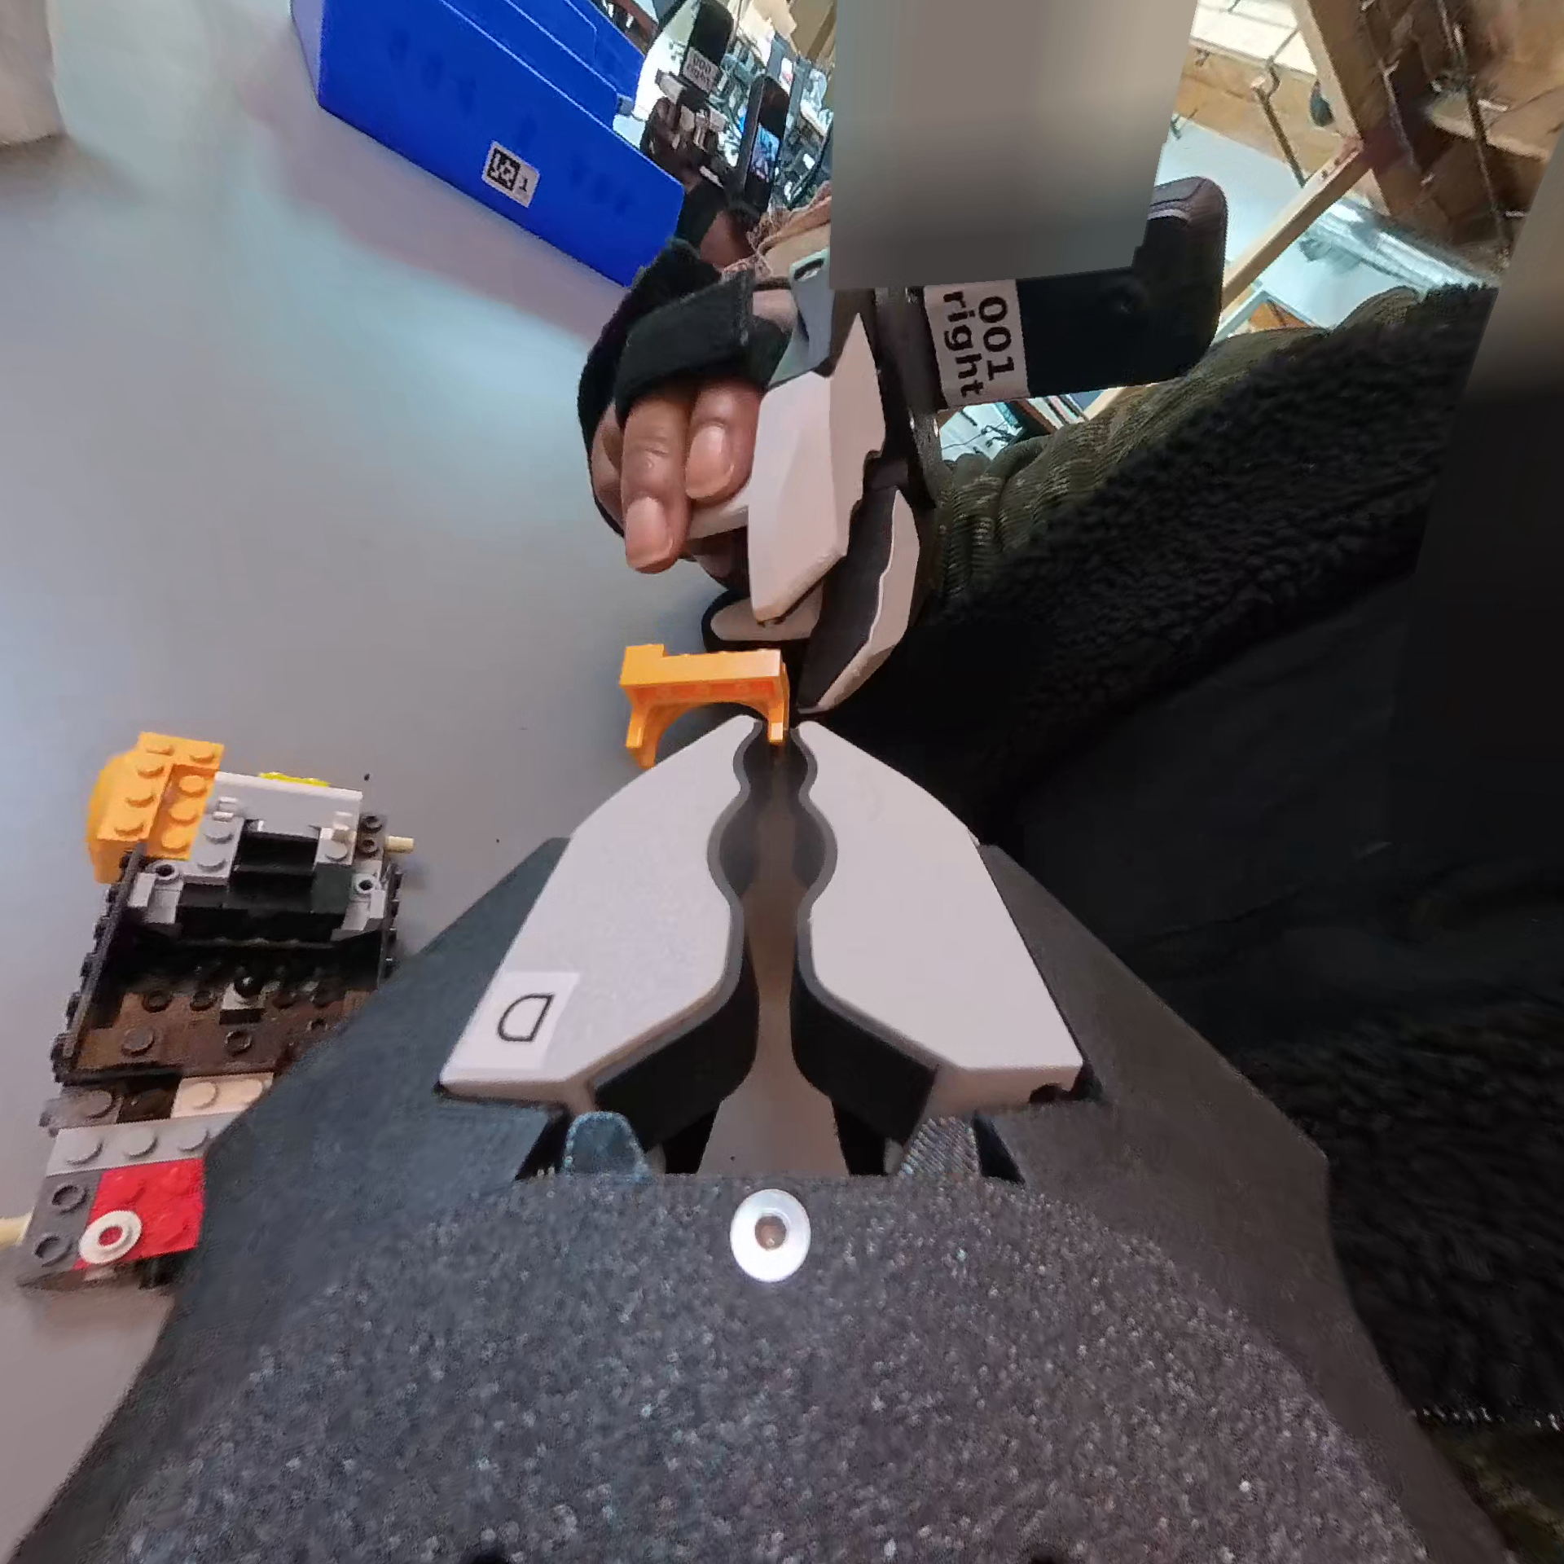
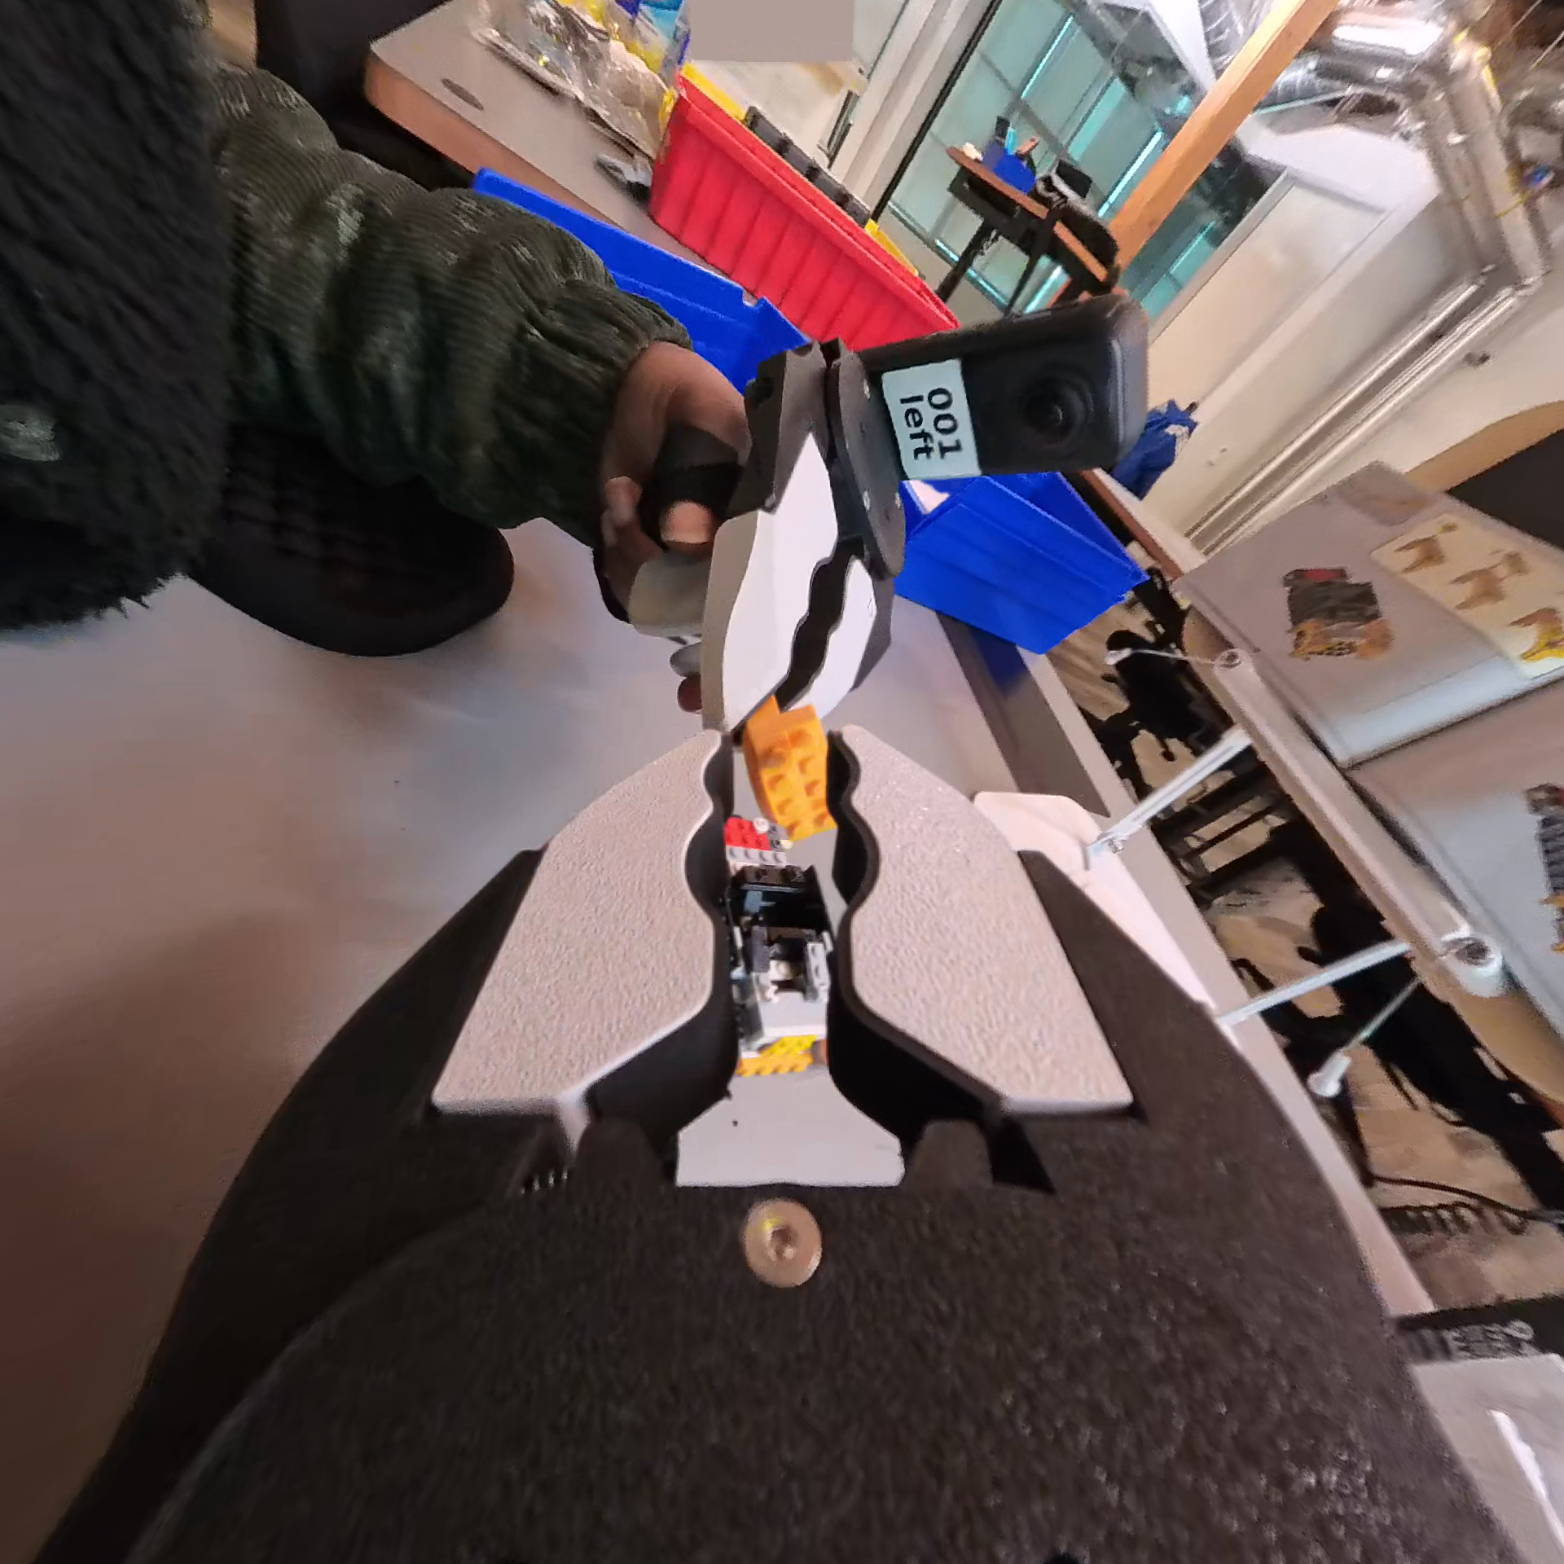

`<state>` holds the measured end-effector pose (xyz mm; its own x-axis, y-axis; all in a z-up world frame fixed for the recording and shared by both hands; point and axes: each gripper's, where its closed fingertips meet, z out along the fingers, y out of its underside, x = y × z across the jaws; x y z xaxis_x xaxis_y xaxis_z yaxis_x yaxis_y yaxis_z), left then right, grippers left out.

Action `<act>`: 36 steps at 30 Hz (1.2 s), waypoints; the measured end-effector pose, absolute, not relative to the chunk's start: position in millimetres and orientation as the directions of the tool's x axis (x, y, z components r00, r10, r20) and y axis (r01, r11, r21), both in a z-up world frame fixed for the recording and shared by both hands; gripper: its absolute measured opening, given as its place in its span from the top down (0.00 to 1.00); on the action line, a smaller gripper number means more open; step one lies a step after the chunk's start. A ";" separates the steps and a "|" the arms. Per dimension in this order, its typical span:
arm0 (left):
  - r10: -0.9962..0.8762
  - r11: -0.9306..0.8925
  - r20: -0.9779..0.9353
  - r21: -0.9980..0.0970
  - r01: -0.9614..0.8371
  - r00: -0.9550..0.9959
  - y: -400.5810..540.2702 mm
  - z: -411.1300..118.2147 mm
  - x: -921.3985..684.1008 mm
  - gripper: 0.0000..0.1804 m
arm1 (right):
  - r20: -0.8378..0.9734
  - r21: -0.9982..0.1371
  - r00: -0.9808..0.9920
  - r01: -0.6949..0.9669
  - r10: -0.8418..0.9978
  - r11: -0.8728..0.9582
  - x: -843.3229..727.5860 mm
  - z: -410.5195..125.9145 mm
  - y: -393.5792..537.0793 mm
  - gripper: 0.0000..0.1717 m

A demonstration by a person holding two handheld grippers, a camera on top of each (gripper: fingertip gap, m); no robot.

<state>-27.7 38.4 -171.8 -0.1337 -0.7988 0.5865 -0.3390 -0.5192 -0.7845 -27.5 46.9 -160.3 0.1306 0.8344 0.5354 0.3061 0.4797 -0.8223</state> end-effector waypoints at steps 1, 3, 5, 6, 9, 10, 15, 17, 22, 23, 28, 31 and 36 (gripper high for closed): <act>-0.802 -0.513 0.581 -0.788 -0.340 -0.137 37.5 -171.5 -27.2 0.99 | 0.549 -0.813 0.128 0.311 0.826 0.492 -27.7 -159.8 46.0 0.89; -0.817 -0.490 0.559 -0.803 -0.340 -0.142 35.7 -170.3 -26.8 0.99 | 0.568 -0.797 0.121 0.325 0.814 0.508 -27.6 -160.6 44.8 0.89; -0.831 -0.468 0.536 -0.818 -0.334 -0.151 34.0 -168.3 -26.3 0.99 | 0.576 -0.792 0.115 0.324 0.809 0.518 -27.3 -159.7 42.9 0.90; -0.838 -0.456 0.524 -0.825 -0.333 -0.151 33.3 -167.7 -26.0 0.99 | 0.583 -0.788 0.115 0.321 0.805 0.525 -27.2 -158.5 42.1 0.91; -0.861 -0.417 0.487 -0.843 -0.341 -0.149 30.6 -167.8 -24.5 0.99 | 0.627 -0.754 0.105 0.332 0.772 0.567 -27.8 -158.1 38.7 0.93; -0.870 -0.403 0.471 -0.849 -0.342 -0.143 30.7 -168.1 -24.2 0.99 | 0.645 -0.740 0.106 0.334 0.757 0.584 -27.8 -157.4 37.9 0.94; -0.930 -0.288 0.345 -0.900 -0.327 -0.130 29.9 -162.5 -24.0 0.98 | 0.768 -0.625 0.120 0.355 0.629 0.695 -28.0 -151.5 34.8 0.96; -0.947 -0.240 0.294 -0.916 -0.321 -0.130 28.9 -159.8 -24.5 0.99 | 0.800 -0.588 0.129 0.357 0.586 0.726 -28.6 -148.7 33.2 0.96; -0.967 -0.161 0.212 -0.940 -0.301 -0.145 26.2 -155.7 -24.8 0.98 | 0.821 -0.563 0.134 0.355 0.555 0.747 -28.8 -144.2 29.4 0.97; -0.968 -0.153 0.204 -0.942 -0.297 -0.149 25.6 -155.0 -25.0 0.98 | 0.819 -0.566 0.132 0.356 0.559 0.744 -28.8 -143.5 28.7 0.97; -0.960 -0.174 0.227 -0.941 -0.290 -0.162 24.3 -153.3 -25.3 0.98 | 0.783 -0.609 0.125 0.354 0.609 0.710 -28.0 -142.3 27.3 0.97; -0.934 -0.242 0.299 -0.931 -0.274 -0.195 21.8 -147.1 -27.9 0.98 | 0.741 -0.658 0.151 0.357 0.655 0.662 -19.0 -138.1 35.4 1.00; -0.898 -0.376 0.421 -0.885 -0.274 -0.126 33.0 -145.9 -27.8 0.99 | 0.653 -0.753 0.204 0.273 0.729 0.598 -14.4 -128.6 39.7 1.00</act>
